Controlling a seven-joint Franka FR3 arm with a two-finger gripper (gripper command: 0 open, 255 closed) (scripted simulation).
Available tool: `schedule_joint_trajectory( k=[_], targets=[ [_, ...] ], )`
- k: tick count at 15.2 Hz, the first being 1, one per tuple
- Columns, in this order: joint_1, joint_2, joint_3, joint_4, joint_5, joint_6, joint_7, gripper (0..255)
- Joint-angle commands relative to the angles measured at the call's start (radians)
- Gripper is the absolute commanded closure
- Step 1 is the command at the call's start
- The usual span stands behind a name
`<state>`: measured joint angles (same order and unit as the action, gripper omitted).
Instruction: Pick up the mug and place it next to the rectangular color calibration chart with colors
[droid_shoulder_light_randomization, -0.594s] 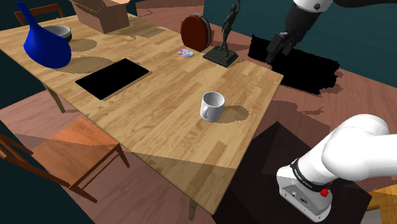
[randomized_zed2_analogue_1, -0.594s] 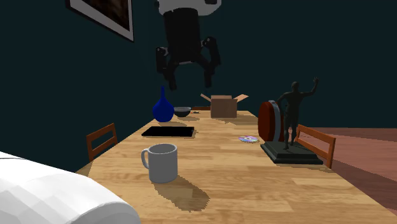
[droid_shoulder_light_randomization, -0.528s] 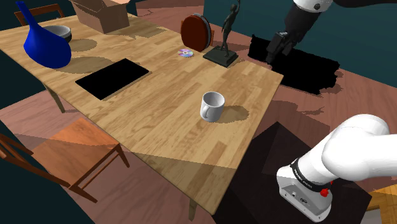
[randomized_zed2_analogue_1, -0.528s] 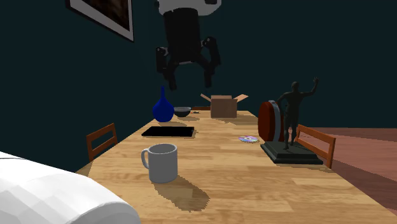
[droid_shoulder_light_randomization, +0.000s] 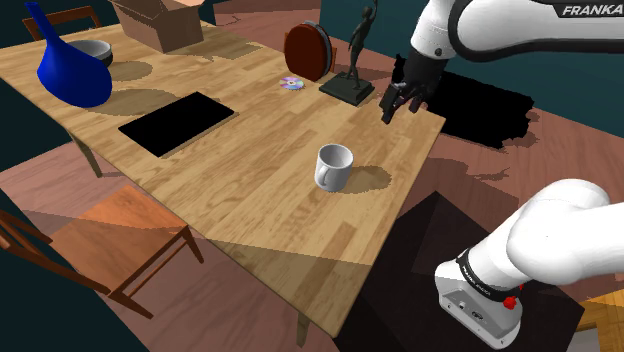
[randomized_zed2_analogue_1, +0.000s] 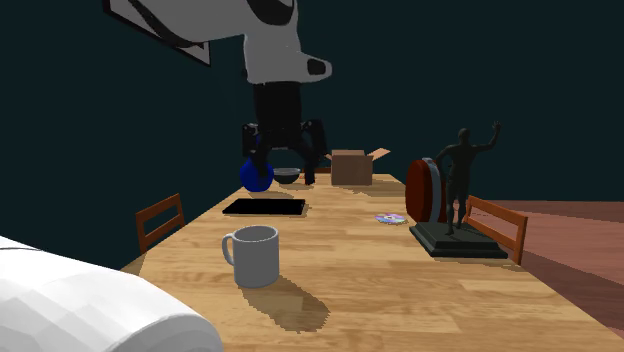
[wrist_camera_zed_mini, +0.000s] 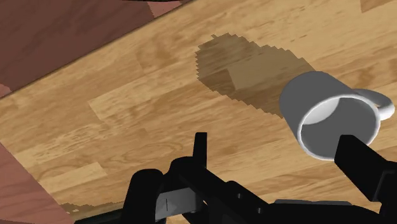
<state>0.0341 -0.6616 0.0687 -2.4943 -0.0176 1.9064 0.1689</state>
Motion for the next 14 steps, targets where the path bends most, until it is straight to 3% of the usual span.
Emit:
schedule_joint_trajectory(
  k=[1,10,14],
  targets=[
    [0.004,0.053,0.016,-0.015,0.016,0.060,0.031,0],
    [0.026,0.343,0.089,-0.018,0.073,0.318,0.166,0],
    [0.027,0.390,0.096,-0.034,0.073,0.379,0.177,0]
  ],
)
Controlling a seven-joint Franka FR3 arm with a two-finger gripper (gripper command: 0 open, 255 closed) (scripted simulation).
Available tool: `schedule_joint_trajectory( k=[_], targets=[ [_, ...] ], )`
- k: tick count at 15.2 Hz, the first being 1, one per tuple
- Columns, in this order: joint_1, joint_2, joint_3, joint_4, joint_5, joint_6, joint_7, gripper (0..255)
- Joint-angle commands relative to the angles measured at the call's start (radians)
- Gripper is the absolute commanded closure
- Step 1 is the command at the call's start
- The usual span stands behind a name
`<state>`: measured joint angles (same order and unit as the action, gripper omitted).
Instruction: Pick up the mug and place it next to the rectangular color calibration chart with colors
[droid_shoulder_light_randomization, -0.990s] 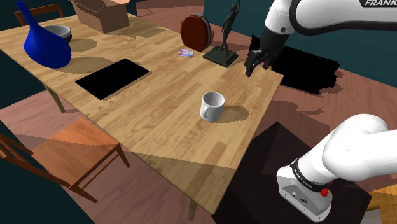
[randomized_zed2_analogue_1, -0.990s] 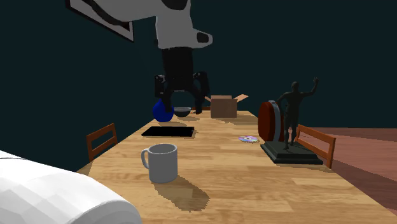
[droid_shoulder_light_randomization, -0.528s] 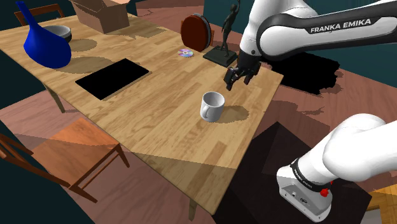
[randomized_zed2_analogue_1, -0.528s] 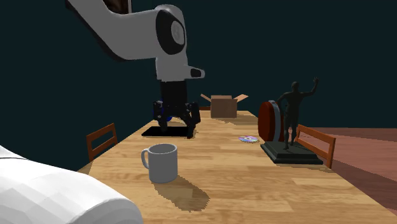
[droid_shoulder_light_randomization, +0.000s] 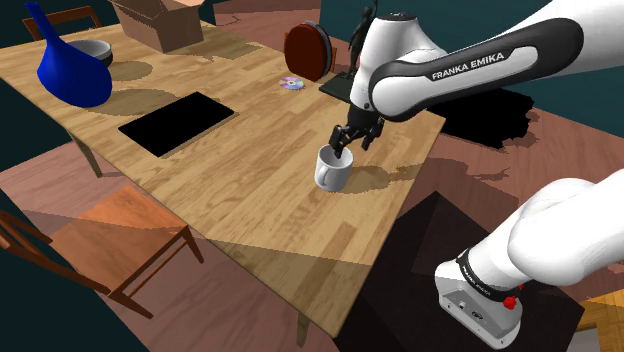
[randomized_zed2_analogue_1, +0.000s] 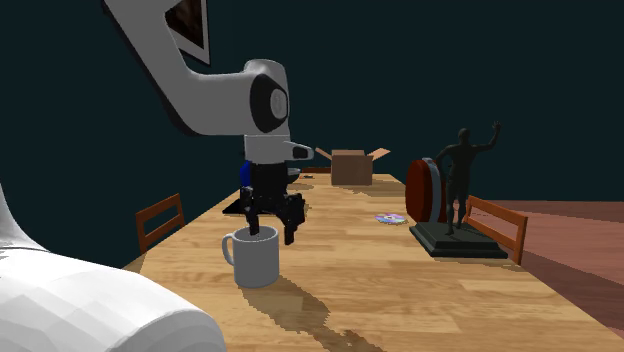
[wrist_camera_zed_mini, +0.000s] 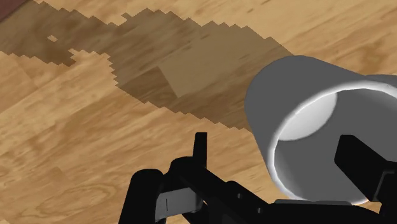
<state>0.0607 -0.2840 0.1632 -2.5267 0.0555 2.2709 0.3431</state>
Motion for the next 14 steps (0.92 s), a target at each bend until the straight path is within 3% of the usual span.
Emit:
schedule_joint_trajectory(
  k=[1,5,12,13,14],
  targets=[
    [0.000,0.022,0.003,-0.008,-0.001,0.030,0.004,0],
    [-0.002,0.056,0.006,-0.029,-0.005,0.085,0.007,0],
    [-0.002,0.056,0.006,-0.029,-0.005,0.085,0.007,0],
    [-0.002,0.056,0.006,-0.029,-0.005,0.085,0.007,255],
    [-0.002,0.056,0.006,-0.029,-0.005,0.085,0.007,255]
  ],
)
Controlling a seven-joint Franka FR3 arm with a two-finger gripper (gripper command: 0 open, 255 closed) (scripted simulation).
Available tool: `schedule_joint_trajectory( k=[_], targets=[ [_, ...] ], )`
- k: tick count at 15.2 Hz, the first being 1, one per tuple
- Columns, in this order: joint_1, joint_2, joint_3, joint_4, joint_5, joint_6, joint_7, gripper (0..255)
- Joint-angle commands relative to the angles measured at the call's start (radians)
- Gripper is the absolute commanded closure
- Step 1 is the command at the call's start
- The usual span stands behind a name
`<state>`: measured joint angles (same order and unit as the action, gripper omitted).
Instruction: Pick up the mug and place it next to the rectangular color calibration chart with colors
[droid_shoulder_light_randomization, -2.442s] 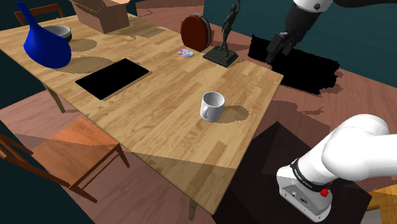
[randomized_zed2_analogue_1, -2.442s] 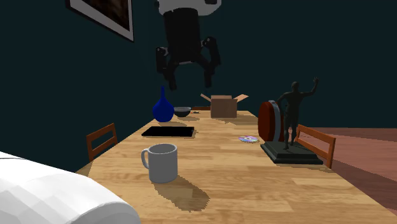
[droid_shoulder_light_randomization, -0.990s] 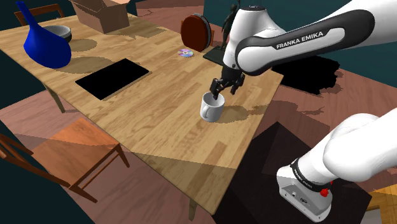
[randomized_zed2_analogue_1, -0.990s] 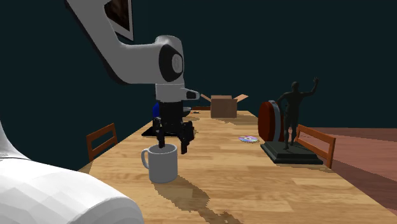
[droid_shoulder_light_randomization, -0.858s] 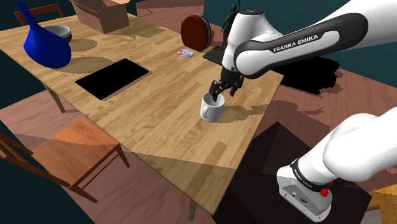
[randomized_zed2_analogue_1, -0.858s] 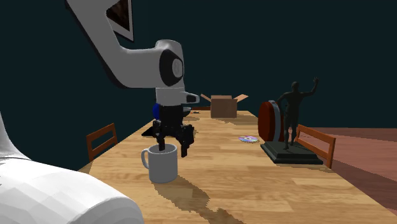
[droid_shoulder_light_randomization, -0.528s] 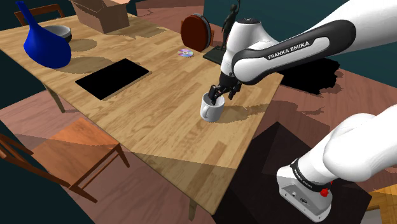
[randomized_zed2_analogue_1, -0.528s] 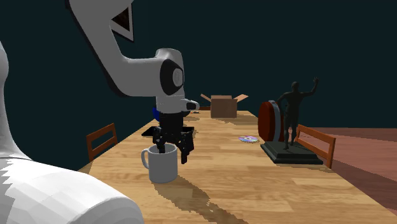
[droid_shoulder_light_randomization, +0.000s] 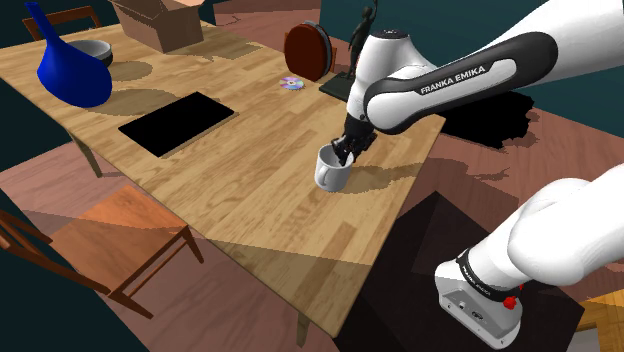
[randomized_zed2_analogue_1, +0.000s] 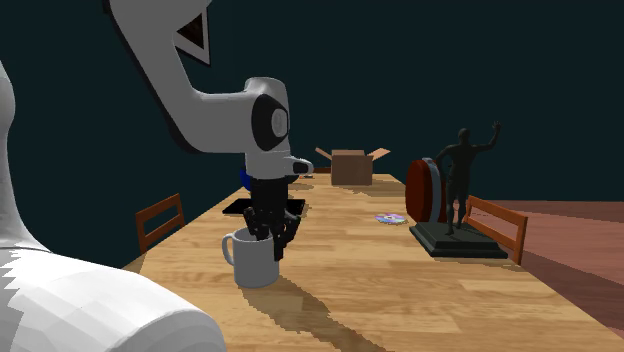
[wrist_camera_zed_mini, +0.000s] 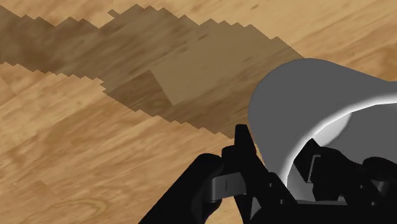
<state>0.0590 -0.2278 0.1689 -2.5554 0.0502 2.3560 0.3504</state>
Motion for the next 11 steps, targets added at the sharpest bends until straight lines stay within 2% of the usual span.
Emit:
schedule_joint_trajectory(
  k=[1,8,11],
  targets=[
    [0.000,0.000,0.000,0.000,0.000,0.000,0.000,255],
    [0.000,0.000,0.000,0.000,0.000,0.000,0.000,255],
    [0.001,-0.028,-0.002,0.018,0.003,-0.046,-0.003,255]
  ],
)
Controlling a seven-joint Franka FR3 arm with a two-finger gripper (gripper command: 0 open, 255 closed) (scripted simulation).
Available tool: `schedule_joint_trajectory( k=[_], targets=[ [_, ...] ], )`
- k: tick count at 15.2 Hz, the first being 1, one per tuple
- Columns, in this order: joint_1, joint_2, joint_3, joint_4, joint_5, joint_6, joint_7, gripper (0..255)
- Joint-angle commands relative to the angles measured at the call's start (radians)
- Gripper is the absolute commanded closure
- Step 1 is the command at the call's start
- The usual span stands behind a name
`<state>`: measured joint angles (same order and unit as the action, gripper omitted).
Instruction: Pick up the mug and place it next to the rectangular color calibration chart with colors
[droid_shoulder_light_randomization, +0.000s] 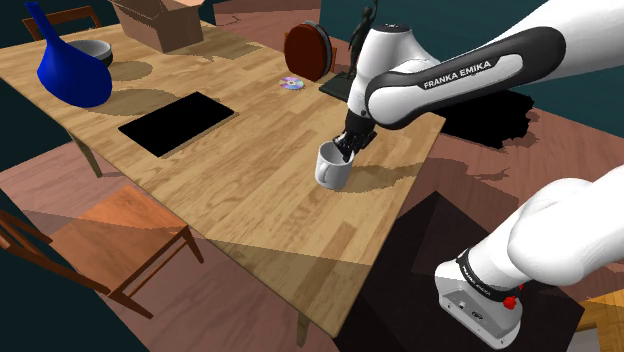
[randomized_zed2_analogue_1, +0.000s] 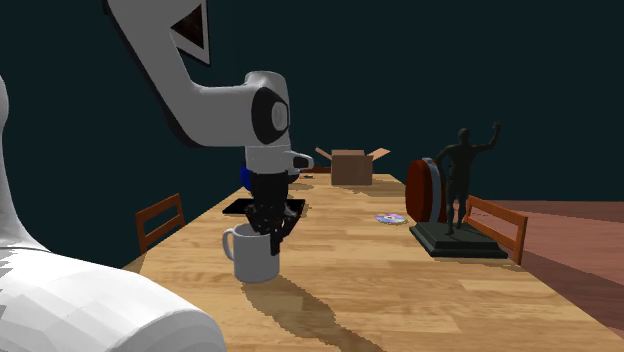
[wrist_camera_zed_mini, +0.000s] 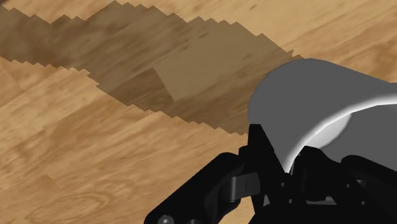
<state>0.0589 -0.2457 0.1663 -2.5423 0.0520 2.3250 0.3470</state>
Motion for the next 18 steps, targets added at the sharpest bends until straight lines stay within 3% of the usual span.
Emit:
schedule_joint_trajectory(
  k=[1,18],
  targets=[
    [0.001,-0.019,-0.001,0.012,0.002,-0.030,0.000,255],
    [0.003,-0.127,-0.015,0.156,0.008,-0.282,-0.008,255]
  ],
)
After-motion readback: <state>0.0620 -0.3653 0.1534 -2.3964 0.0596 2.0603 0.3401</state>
